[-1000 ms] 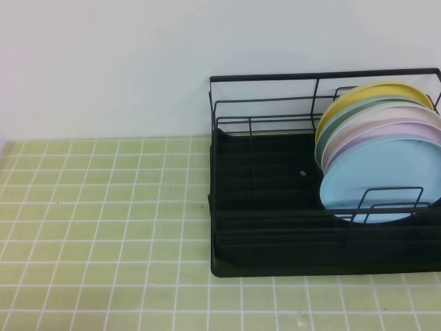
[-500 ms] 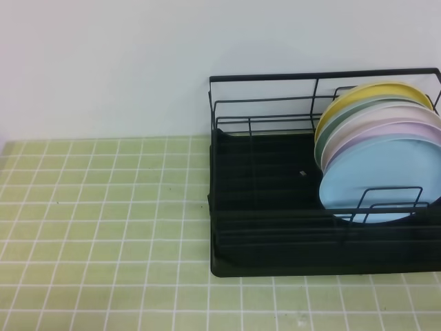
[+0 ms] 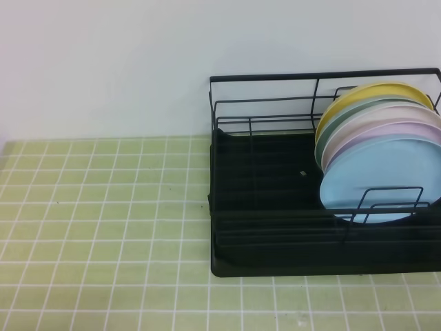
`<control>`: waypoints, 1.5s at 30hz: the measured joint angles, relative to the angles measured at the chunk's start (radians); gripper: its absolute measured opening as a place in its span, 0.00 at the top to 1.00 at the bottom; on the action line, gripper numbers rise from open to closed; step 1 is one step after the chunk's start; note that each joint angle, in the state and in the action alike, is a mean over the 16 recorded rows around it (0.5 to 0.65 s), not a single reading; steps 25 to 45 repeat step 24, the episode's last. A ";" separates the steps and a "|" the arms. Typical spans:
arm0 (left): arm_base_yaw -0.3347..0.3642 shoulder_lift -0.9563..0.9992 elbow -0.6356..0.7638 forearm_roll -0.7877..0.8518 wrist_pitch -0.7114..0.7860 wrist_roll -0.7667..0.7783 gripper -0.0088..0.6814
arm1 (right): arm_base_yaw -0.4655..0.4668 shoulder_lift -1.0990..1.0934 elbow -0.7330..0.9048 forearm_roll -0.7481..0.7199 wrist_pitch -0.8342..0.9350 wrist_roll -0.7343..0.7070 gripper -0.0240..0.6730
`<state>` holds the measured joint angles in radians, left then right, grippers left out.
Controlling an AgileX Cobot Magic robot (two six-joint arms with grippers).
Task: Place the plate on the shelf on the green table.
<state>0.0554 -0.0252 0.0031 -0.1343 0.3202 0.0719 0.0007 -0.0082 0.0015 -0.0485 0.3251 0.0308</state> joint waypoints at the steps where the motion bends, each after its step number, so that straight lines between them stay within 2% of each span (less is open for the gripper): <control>1: 0.000 0.000 0.000 0.000 0.000 0.000 0.99 | 0.000 0.000 0.000 0.000 0.004 0.002 0.97; 45: 0.000 0.008 -0.002 0.000 0.000 0.000 0.99 | 0.000 0.000 0.000 0.002 0.005 0.020 0.97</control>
